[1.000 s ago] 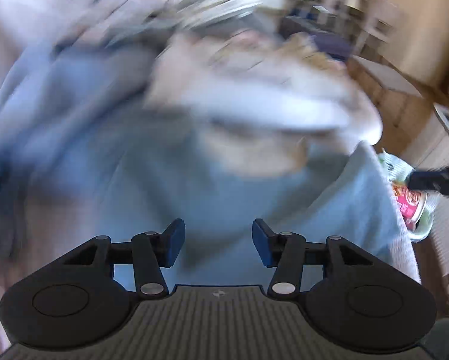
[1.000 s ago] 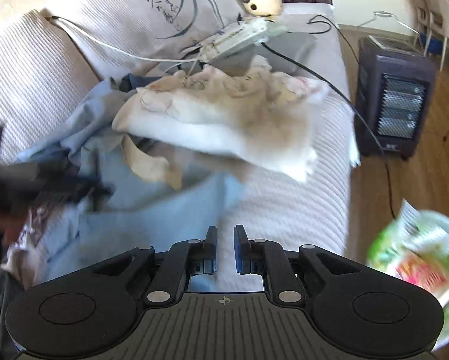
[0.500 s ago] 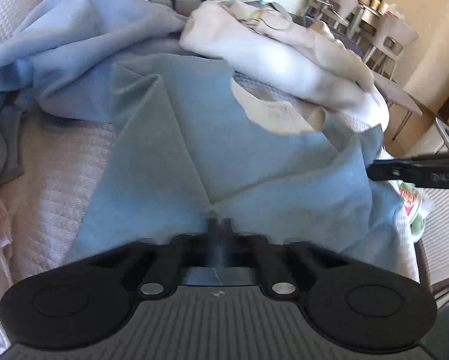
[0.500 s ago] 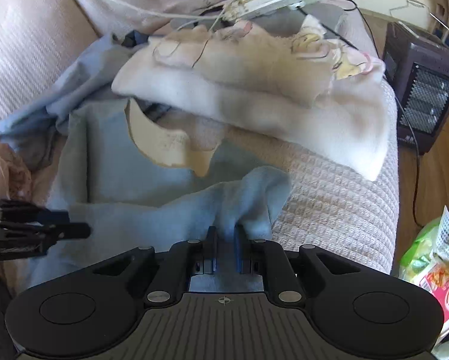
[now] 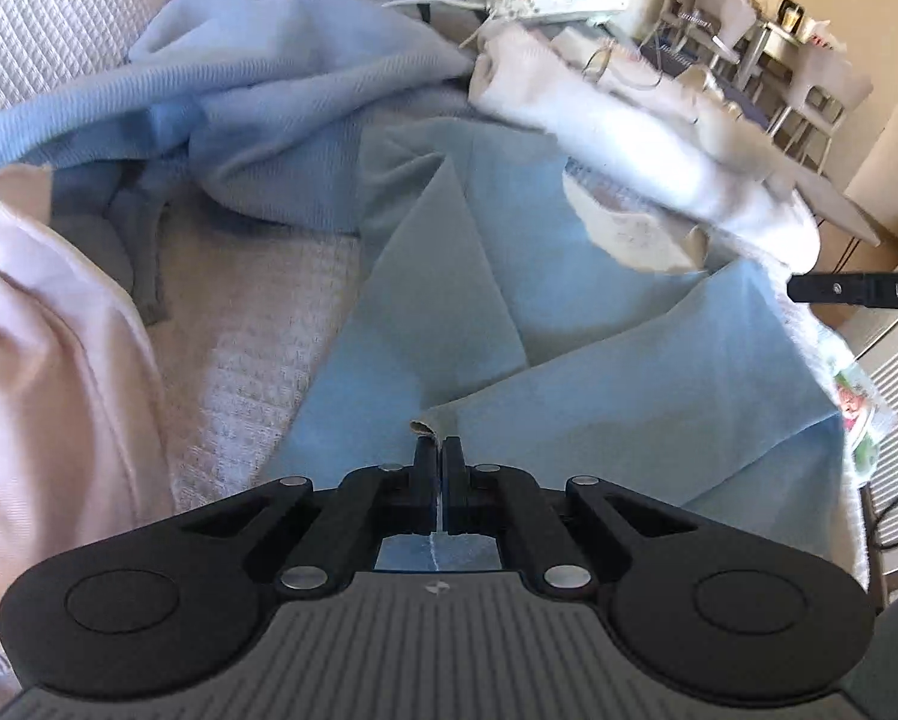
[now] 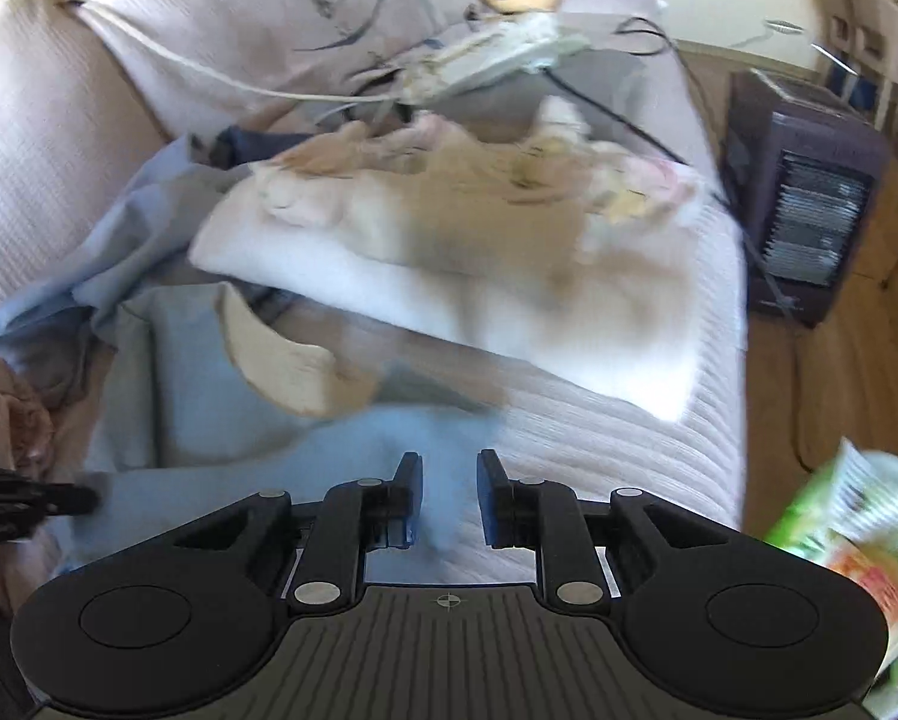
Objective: Fold clothes
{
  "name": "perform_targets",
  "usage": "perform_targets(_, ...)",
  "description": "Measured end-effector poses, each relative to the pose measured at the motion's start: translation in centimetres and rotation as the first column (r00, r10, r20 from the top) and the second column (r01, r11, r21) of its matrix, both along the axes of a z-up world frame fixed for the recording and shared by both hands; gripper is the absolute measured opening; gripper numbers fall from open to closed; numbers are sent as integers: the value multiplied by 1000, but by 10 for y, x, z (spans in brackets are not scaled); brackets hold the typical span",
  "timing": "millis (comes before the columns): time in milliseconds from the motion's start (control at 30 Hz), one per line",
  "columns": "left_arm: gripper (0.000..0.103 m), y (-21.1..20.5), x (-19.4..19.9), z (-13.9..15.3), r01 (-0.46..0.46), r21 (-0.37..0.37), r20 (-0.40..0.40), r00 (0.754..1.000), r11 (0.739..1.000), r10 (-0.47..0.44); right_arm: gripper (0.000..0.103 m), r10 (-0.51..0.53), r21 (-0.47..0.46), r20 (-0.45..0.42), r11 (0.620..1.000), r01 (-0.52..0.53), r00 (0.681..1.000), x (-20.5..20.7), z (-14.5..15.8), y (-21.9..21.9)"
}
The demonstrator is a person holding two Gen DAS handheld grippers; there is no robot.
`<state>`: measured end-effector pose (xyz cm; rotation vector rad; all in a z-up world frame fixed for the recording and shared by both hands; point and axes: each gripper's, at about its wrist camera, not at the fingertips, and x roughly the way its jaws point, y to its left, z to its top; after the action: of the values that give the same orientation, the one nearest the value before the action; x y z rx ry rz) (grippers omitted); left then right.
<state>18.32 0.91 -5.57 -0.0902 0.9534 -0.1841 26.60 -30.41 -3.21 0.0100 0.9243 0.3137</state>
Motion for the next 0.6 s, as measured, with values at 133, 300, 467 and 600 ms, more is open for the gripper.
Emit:
perform_targets(133, 1, -2, -5, 6, 7, 31, 14, 1000, 999, -8, 21, 45, -43, -41, 998, -47, 998, 13, -17, 21)
perform_targets(300, 35, 15, -24, 22, -54, -15, 25, 998, 998, 55, 21, 53, -30, -38, 998, -54, 998, 7, -12, 18)
perform_targets(467, 41, 32, -57, 29, -113, 7, 44, 993, 994, 113, 21, 162, -39, -60, 986, -164, 985, -25, 2, 24)
perform_targets(600, 43, 44, -76, 20, -147, 32, 15, 989, 989, 146, 21, 172, -67, -119, 981, -181, 978, -40, -14, 29)
